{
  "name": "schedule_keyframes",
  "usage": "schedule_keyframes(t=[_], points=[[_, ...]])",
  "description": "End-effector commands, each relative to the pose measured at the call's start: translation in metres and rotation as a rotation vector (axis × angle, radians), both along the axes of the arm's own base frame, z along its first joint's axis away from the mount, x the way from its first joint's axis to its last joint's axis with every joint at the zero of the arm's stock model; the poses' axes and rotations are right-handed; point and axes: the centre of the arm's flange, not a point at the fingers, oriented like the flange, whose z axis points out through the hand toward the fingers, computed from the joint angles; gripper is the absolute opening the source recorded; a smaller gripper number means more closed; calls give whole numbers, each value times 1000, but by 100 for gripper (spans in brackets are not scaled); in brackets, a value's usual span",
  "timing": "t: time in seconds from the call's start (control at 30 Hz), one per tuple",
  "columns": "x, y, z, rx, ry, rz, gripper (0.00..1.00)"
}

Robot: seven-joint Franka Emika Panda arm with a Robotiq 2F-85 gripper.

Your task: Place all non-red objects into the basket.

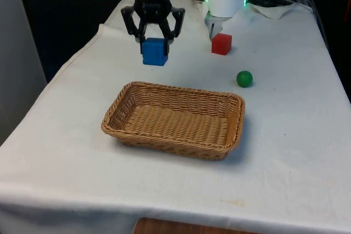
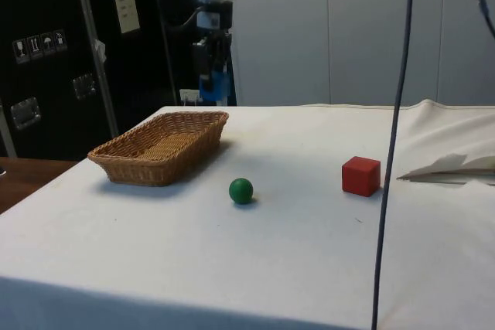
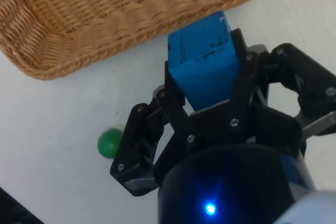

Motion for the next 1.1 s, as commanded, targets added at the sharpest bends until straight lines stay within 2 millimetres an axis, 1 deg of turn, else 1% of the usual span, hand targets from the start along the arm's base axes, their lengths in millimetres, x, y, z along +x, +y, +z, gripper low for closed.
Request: schedule_keyframes(t=[0.0, 0.07, 0.1, 0.13, 0.3, 0.33, 0.37, 0.47, 0.53, 0.6, 0.63, 0.67, 0.8, 0.9, 0.93, 0.97, 1.07], points=[[6, 3, -4, 11, -6, -3, 0], [14, 4, -10, 14, -11, -10, 0], [10, 2, -8, 5, -3, -10, 0], [17, 4, -11, 15, -13, -12, 0], [34, 8, -23, 18, -21, -25, 0], [36, 8, -25, 19, -22, -28, 0], [33, 7, -23, 9, -17, -26, 0], [47, 9, -32, 15, -27, -35, 0], [50, 10, -34, 15, -27, -35, 0], [57, 10, -42, 12, -29, -42, 0], [59, 10, -44, 11, -29, -43, 0], [57, 10, -43, 3, -25, -42, 0], [66, 11, -57, 3, -25, -48, 0], [68, 11, -63, 0, -21, -52, 0], [67, 10, -62, -6, -15, -50, 0], [68, 11, -67, -2, -17, -54, 0], [69, 10, -70, -5, -14, -57, 0]])
